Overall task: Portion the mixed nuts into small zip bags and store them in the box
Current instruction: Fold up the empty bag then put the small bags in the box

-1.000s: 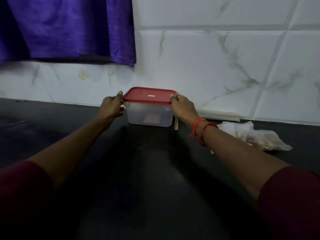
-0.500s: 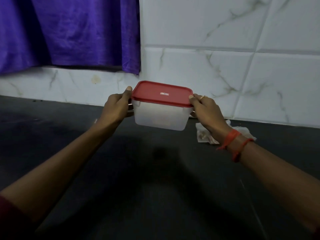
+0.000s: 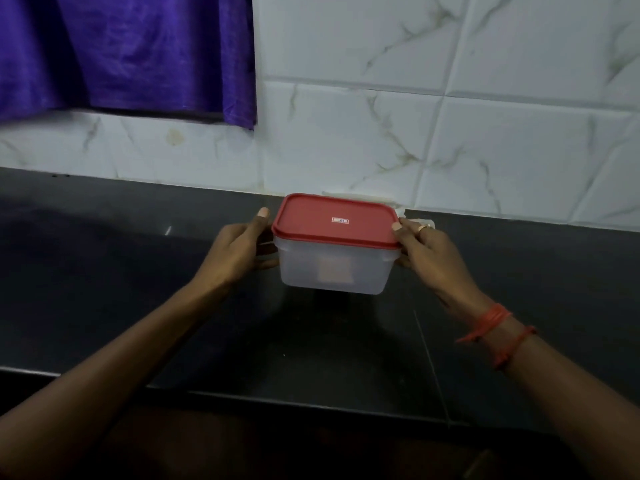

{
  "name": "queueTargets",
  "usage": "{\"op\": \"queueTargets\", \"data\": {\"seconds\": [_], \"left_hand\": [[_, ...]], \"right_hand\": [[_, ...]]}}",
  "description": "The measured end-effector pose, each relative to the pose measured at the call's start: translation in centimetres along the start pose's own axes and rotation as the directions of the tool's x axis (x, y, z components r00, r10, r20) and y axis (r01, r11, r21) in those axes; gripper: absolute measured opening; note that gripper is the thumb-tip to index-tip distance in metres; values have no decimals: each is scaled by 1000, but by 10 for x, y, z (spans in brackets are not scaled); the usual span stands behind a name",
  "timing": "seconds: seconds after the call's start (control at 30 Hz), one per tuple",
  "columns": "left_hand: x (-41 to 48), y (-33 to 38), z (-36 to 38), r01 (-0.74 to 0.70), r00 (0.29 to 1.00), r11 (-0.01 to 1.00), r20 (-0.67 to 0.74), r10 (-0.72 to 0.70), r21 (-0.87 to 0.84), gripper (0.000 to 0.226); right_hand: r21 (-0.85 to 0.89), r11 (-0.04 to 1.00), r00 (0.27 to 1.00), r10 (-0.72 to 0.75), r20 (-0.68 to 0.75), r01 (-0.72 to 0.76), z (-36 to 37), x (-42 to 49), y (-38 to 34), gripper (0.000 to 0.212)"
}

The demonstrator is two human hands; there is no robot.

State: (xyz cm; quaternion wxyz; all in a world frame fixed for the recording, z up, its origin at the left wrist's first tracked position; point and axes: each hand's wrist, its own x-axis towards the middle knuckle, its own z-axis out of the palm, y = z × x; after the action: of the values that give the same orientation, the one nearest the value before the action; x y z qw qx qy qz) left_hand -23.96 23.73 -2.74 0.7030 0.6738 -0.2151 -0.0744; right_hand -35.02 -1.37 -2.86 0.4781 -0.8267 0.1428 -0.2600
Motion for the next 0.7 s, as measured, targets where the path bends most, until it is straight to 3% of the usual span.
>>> {"op": "queueTargets", "data": {"seconds": [0.1, 0.23, 0.4, 0.47, 0.53, 0.57, 0.7], "left_hand": [[-8, -7, 4, 28, 1000, 999, 1, -28, -17, 42], [-17, -13, 11, 63, 998, 998, 17, -63, 1, 39], [-16, -19, 8, 24, 999, 990, 40, -30, 136, 36], [-12, -23, 0, -4, 994, 970, 103, -22, 243, 74], [-5, -26, -10, -36, 980, 932, 197, -39, 360, 120], [0, -27, -15, -56, 967, 908, 248, -54, 415, 131], [25, -36, -28, -118, 896, 845, 423, -135, 521, 136]], "right_hand": [[-9, 1000, 1000, 15, 20, -15, -2, -14, 4, 52], [-18, 999, 999, 39, 8, -39, -4, -21, 11, 70], [-79, 995, 998, 65, -6, -66, -7, -24, 9, 53], [-157, 987, 999, 28, -45, -35, -12, -24, -2, 53], [-245, 967, 993, -94, -72, 74, -14, -26, -18, 55], [-292, 945, 983, -172, -70, 145, -13, -26, -25, 55], [-467, 790, 914, -386, 122, 396, 6, -12, -53, 49]]}}
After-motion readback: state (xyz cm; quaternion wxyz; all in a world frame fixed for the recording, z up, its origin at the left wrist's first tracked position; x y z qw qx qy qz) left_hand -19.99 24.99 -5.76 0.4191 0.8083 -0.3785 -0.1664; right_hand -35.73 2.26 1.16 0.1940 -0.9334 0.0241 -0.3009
